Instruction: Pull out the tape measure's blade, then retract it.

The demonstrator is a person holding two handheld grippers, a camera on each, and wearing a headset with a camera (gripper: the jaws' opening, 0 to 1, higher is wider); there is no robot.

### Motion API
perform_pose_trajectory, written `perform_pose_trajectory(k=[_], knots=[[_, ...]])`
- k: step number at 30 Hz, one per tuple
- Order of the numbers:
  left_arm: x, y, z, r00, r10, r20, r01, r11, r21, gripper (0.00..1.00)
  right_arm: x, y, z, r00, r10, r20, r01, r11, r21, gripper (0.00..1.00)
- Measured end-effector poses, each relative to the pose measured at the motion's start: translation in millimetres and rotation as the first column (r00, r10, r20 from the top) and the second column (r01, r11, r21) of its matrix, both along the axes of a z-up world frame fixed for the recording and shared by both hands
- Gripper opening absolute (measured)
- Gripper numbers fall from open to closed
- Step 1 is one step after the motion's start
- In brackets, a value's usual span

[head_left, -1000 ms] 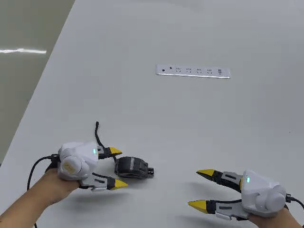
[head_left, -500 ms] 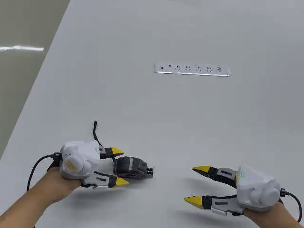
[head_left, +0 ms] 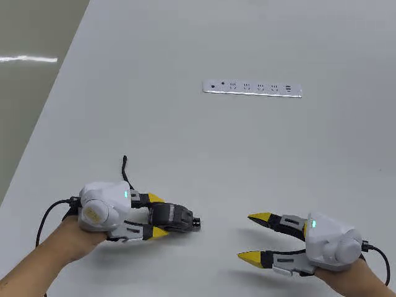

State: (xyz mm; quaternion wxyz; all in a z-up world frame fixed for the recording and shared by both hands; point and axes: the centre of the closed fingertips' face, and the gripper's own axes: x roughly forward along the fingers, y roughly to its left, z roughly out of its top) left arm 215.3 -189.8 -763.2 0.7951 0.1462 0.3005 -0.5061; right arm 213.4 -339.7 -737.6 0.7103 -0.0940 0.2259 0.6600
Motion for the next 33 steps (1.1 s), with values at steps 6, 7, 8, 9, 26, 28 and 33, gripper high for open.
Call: perform_pose_trajectory(k=[6, 7, 8, 9, 26, 28, 33], knots=[[-0.8, -1.4, 0.3, 1.000, -0.009, 0.003, 0.009, 1.000, -0.007, 0.31, 1.0, 1.6, -0.1, 1.000, 0.001, -0.001, -0.001, 1.000, 0.003, 0.48], [-0.9, -1.4, 0.4, 1.000, -0.009, 0.004, 0.009, 1.000, -0.008, 0.31, 1.2, 1.8, -0.1, 1.000, 0.000, -0.002, 0.000, 1.000, 0.004, 0.48], [-0.9, -1.4, 0.5, 1.000, -0.010, 0.005, 0.010, 1.000, -0.008, 0.31, 1.3, 2.0, -0.3, 1.000, 0.000, -0.002, 0.000, 1.000, 0.004, 0.48], [-0.6, -1.3, 0.4, 1.000, -0.009, 0.006, 0.010, 1.000, -0.009, 0.30, 1.2, 2.2, -0.3, 1.000, 0.000, -0.002, 0.000, 1.000, 0.004, 0.48], [0.2, -1.5, -0.2, 1.000, -0.024, 0.012, 0.024, 1.000, -0.012, 0.30, 2.8, 7.2, -1.6, 1.000, 0.009, 0.007, -0.009, 1.000, 0.005, 0.47], [0.2, -1.6, -0.2, 1.000, -0.025, 0.012, 0.025, 1.000, -0.012, 0.30, 3.6, 9.3, -2.8, 1.000, 0.013, 0.007, -0.013, 1.000, 0.006, 0.47], [0.3, -1.6, -0.2, 0.999, -0.031, 0.015, 0.031, 0.999, -0.010, 0.30, 5.7, 16.7, -2.8, 1.000, 0.023, 0.009, -0.023, 1.000, 0.014, 0.46]])
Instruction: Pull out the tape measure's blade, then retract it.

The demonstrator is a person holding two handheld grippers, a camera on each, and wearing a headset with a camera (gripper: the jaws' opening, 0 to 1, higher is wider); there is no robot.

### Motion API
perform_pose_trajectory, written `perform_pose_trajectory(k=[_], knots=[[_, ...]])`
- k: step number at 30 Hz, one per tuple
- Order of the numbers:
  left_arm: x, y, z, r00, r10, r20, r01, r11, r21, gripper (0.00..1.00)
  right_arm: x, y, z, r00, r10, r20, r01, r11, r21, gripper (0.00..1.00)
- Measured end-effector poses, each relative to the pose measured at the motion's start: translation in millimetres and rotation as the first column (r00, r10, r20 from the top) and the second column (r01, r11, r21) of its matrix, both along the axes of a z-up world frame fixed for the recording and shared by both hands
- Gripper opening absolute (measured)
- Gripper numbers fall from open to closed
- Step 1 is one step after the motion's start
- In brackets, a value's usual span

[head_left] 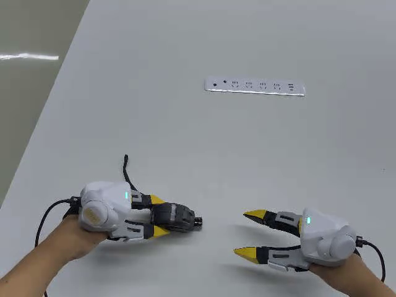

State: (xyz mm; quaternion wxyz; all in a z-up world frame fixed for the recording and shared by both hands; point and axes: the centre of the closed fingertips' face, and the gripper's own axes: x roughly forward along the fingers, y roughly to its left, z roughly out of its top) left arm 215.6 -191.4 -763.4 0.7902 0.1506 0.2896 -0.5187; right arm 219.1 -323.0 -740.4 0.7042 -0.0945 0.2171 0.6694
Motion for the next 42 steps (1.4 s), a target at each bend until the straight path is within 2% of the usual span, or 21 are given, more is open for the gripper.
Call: perform_pose_trajectory(k=[21, 42], knots=[[0.0, 0.7, -0.1, 1.000, -0.001, -0.004, 0.001, 1.000, -0.005, 0.29, 9.5, 19.6, -9.4, 0.999, 0.032, 0.006, -0.032, 0.999, 0.014, 0.43], [-0.6, 1.1, 0.1, 1.000, 0.004, -0.002, -0.004, 1.000, -0.002, 0.29, 9.2, 44.5, -24.7, 0.996, 0.084, 0.006, -0.084, 0.996, 0.014, 0.40]])
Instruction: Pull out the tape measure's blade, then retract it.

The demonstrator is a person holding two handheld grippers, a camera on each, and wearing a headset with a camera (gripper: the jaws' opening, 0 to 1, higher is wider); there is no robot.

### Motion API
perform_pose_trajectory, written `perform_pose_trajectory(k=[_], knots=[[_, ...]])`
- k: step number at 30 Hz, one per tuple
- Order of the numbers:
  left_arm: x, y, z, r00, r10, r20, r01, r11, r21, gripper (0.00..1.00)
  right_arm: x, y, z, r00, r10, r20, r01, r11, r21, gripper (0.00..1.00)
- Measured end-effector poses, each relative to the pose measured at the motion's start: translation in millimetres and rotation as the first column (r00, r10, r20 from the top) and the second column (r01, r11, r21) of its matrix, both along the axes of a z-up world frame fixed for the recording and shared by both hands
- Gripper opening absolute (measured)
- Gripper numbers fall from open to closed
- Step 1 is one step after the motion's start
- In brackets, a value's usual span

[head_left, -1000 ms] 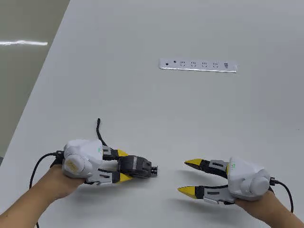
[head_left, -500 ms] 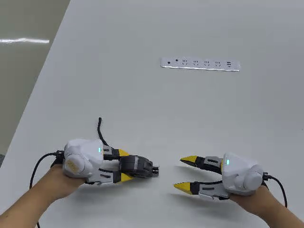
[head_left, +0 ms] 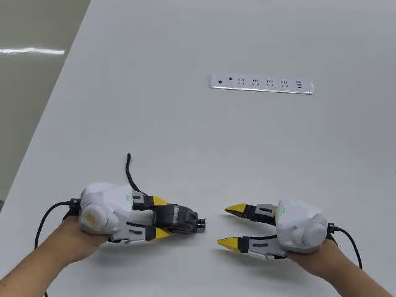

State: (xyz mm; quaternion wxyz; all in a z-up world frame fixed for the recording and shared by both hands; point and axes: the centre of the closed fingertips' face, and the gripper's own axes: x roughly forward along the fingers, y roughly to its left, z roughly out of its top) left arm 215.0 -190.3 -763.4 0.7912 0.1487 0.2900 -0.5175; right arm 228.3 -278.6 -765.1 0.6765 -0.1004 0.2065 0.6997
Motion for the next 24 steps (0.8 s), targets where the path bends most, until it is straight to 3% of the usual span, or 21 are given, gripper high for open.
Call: perform_pose_trajectory(k=[24], knots=[[0.1, -0.1, 0.3, 1.000, 0.005, 0.000, -0.005, 1.000, -0.005, 0.29, -4.8, 23.7, -13.5, 0.998, 0.059, 0.016, -0.059, 0.998, 0.004, 0.33]])
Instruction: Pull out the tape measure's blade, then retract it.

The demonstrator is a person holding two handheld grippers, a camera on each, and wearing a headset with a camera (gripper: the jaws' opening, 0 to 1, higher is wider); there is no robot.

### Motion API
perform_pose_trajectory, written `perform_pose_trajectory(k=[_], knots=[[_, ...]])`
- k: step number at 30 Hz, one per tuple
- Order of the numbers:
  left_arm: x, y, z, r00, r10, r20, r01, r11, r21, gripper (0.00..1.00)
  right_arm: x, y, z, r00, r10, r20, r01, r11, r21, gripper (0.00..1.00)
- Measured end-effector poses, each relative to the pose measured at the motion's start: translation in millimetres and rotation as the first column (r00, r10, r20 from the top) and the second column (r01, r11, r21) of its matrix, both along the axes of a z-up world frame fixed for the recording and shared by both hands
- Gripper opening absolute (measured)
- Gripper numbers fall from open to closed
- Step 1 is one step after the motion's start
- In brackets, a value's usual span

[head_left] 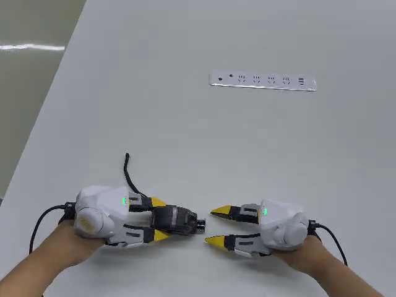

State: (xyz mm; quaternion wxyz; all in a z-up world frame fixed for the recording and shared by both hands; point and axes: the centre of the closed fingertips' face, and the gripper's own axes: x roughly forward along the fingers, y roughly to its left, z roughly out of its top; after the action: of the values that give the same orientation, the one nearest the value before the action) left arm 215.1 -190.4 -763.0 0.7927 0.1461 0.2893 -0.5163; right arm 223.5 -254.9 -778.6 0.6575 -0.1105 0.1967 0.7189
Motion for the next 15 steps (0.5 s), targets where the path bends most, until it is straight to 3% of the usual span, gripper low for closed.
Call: perform_pose_trajectory(k=[15], knots=[[-0.4, -0.2, -0.1, 1.000, 0.003, -0.005, -0.003, 1.000, -0.003, 0.30, -0.8, 8.9, -5.8, 0.999, 0.028, 0.028, -0.028, 1.000, 0.007, 0.26]])
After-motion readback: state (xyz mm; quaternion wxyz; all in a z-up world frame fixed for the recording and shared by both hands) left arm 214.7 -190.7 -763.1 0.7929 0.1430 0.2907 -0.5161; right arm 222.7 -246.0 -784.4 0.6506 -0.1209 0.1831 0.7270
